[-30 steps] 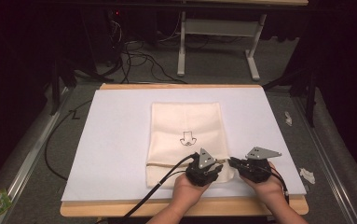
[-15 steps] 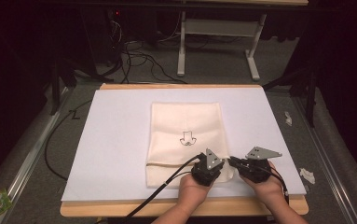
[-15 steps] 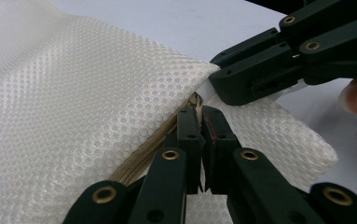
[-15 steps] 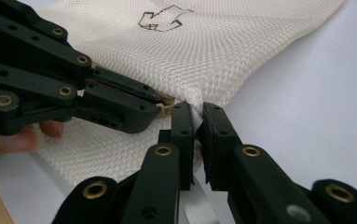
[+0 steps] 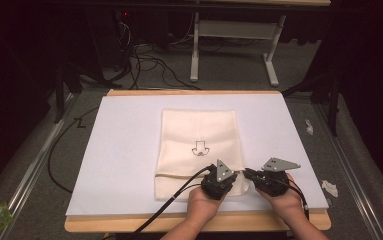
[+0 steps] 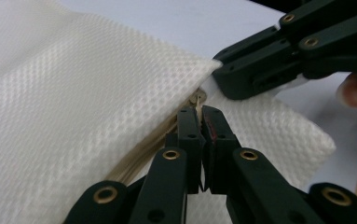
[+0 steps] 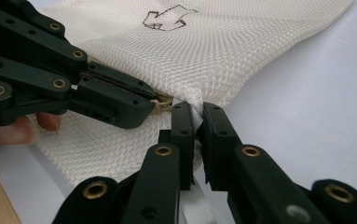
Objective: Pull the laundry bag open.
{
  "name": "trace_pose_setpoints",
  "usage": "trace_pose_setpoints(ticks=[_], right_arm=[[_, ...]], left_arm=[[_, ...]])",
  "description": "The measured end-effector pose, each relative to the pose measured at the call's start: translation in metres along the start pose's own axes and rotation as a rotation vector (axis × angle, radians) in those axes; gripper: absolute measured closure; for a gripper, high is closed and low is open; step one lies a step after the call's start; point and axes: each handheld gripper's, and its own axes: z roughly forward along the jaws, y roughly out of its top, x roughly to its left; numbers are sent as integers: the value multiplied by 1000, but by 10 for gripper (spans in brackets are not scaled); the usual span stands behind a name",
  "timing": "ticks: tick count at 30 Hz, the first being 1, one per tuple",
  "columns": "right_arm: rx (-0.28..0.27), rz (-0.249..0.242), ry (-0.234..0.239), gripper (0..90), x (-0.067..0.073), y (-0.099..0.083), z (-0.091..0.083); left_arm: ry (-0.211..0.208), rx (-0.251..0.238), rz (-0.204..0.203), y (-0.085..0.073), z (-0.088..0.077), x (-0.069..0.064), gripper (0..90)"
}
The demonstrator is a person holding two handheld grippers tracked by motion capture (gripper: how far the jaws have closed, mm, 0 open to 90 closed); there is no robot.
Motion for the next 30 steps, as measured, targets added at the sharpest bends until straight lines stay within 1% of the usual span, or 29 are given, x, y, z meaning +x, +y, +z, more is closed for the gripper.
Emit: trace_pose_setpoints(ticks=[1, 3, 4, 5, 6, 9, 11, 13, 15, 17, 18, 20, 23, 27, 30], right_arm=[[0, 0, 0, 856, 0, 0, 0], [1, 16, -4, 856, -3, 0, 0], [-2, 22, -10, 857, -5, -1, -1], [-5, 21, -12, 857, -7, -1, -2], [-11, 32, -12, 856, -9, -2, -3], [-20, 38, -11, 856, -11, -3, -5], [-19, 39, -7, 855, -10, -3, -5], [-21, 37, -1, 855, -9, -3, -4], [-21, 38, 10, 855, -7, -2, -4], [-22, 18, 0, 855, -3, -1, -4], [-22, 18, 0, 855, -3, -1, -4], [-21, 23, 4, 855, -4, -1, -4], [-18, 26, 6, 855, -4, -2, -4], [-22, 22, 2, 855, -4, -1, -5], [-21, 30, 8, 855, -5, -1, -5]], left_arm=[[-2, 3, -11, -1, -1, 3, 877], [-11, -1, -62, -4, -4, 9, 877], [-9, -3, -65, -4, -5, 12, 877], [3, -3, -61, -6, -8, 14, 877], [6, 0, -61, -7, -9, 16, 877], [11, 1, -76, -11, -16, 23, 877], [17, 3, -75, -13, -21, 24, 876], [9, 10, -62, -15, -26, 26, 876], [13, 13, -60, -16, -30, 26, 876], [15, 7, -69, -16, -31, 27, 876], [12, 5, -74, -16, -31, 27, 876], [13, 10, -68, -17, -31, 27, 876], [13, 11, -73, -19, -30, 25, 876], [3, -3, -82, -20, -29, 26, 876], [0, -11, -83, -20, -29, 27, 875]])
